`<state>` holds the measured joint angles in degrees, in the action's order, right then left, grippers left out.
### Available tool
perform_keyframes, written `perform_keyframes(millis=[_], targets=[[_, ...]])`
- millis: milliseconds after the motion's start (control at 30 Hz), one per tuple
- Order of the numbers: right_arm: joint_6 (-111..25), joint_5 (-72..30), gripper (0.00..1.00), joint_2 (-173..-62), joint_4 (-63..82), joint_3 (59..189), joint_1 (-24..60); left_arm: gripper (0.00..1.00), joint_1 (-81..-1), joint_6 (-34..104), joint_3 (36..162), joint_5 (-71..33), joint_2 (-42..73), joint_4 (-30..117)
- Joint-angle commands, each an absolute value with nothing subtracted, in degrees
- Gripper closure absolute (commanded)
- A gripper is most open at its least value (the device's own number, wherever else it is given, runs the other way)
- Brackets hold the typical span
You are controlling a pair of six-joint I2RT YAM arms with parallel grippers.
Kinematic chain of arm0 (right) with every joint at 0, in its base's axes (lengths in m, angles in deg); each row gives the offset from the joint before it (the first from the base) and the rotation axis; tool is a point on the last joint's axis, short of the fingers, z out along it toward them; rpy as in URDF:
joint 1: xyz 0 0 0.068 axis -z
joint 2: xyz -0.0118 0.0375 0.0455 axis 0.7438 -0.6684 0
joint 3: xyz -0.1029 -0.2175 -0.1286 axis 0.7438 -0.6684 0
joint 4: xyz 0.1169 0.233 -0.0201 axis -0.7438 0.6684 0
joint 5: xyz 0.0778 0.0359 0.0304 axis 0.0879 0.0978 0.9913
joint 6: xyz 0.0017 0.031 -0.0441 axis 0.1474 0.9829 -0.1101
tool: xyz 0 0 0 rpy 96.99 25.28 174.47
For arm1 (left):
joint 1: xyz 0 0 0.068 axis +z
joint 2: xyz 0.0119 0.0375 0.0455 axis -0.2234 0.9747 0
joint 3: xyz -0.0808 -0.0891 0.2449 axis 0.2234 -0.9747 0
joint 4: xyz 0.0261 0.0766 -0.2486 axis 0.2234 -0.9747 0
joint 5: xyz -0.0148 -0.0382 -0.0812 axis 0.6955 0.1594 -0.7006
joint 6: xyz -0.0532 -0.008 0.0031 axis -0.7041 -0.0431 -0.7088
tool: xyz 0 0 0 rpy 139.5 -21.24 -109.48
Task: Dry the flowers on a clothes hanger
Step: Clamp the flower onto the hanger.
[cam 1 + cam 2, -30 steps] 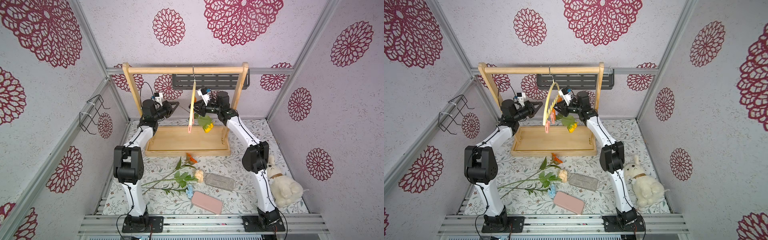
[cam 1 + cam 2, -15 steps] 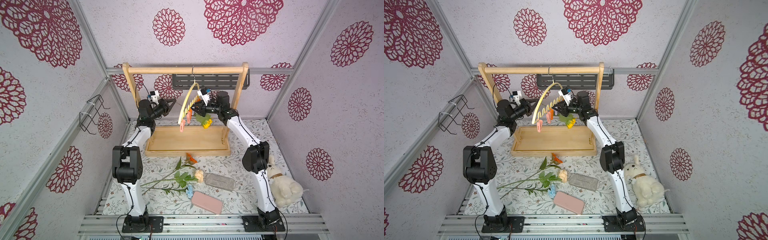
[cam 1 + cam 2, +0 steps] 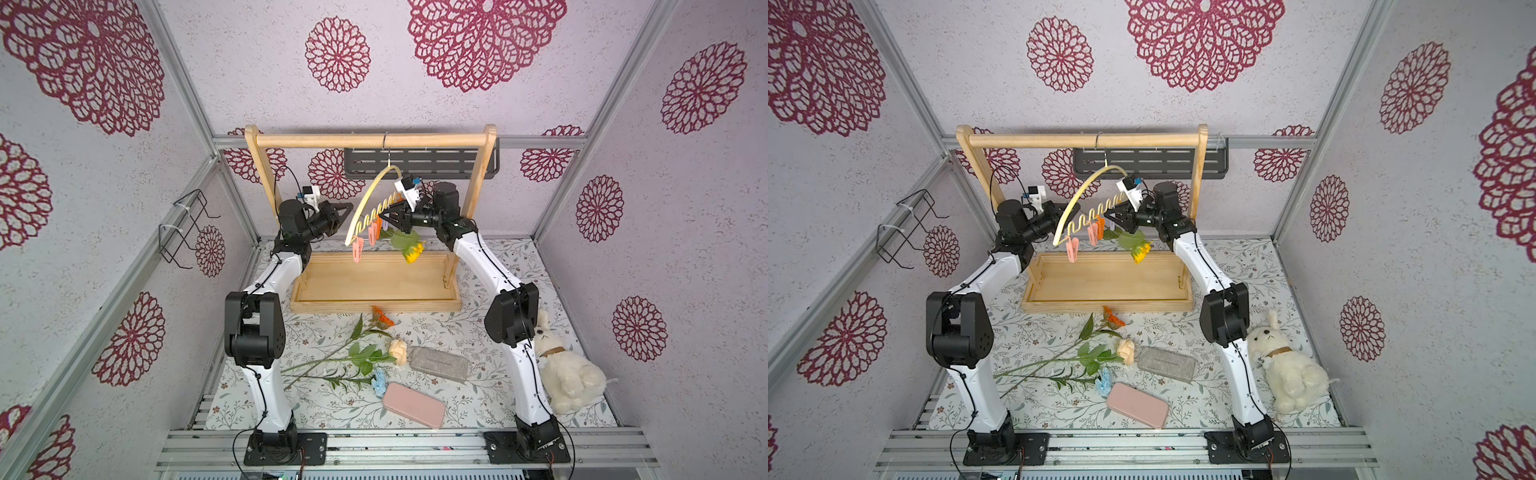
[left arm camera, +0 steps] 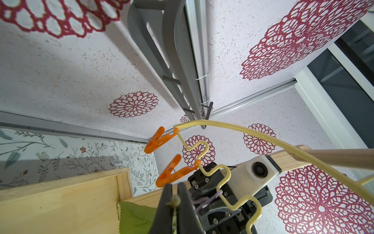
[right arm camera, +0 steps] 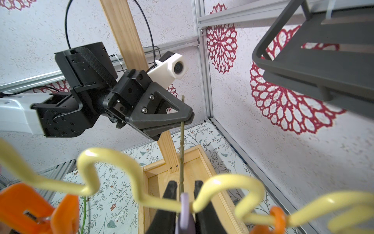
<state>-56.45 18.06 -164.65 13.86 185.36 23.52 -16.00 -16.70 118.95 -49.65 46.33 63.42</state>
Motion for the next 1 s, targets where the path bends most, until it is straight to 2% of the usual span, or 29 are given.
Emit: perform_keyframes(millis=[0, 967], targets=[[-57.14, 18.67, 0.84, -161.51, 15.92, 186.95, 23.54, 1.0, -15.89, -14.9, 118.73, -49.95, 45.06, 62.56], [-59.91, 17.9, 0.87, -162.12, 19.65, 186.95, 23.37, 1.0, -15.8, -18.26, 121.07, -49.7, 45.06, 64.92]])
